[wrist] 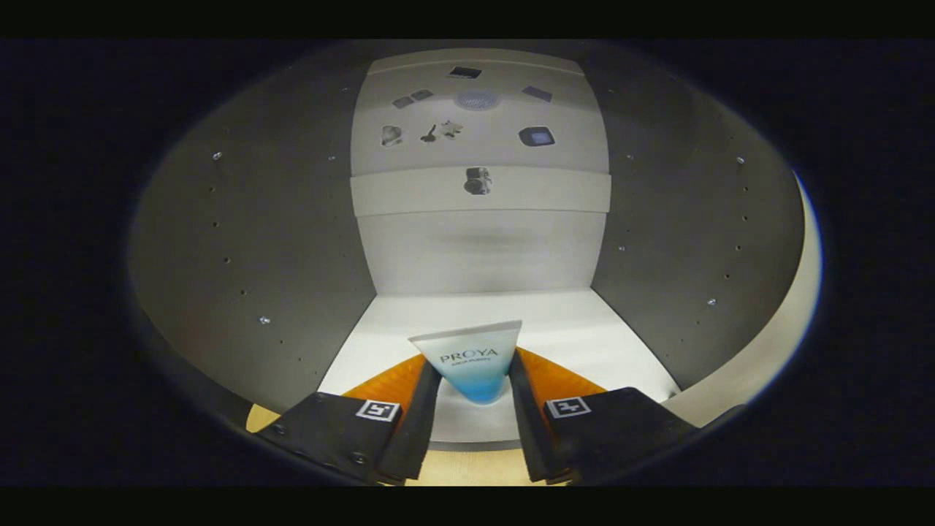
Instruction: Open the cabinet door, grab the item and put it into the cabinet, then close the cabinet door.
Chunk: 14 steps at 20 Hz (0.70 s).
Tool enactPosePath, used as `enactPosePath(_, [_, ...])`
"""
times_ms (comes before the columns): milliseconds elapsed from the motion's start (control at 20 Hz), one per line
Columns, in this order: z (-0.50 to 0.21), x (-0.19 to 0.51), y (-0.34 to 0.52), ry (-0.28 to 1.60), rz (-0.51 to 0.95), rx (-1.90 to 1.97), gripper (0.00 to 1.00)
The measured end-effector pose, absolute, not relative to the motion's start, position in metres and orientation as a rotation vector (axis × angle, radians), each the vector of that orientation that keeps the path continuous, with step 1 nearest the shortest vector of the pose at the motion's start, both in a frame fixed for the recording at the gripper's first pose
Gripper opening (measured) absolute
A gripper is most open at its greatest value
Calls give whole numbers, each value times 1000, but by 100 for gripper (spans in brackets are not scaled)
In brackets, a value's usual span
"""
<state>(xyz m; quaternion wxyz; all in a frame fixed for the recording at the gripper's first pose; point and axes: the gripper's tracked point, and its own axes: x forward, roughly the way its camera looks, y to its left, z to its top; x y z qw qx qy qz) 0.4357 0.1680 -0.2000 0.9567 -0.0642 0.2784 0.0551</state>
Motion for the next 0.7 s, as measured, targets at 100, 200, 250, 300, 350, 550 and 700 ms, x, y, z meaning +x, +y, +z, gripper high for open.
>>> enactPosePath(100, [-195, 432, 170, 551, 128, -114, 63])
enactPosePath(200, [-189, 425, 173, 534, 148, -111, 82])
enactPosePath(250, [-183, 421, 172, 519, 151, -115, 93])
enactPosePath(300, [-176, 417, 171, 498, 152, -116, 95])
enactPosePath(350, [-168, 412, 171, 473, 151, -111, 97])
enactPosePath(550, [-135, 371, 171, 383, 164, -90, 97])
enactPosePath(700, [-118, 323, 172, 329, 191, -87, 97])
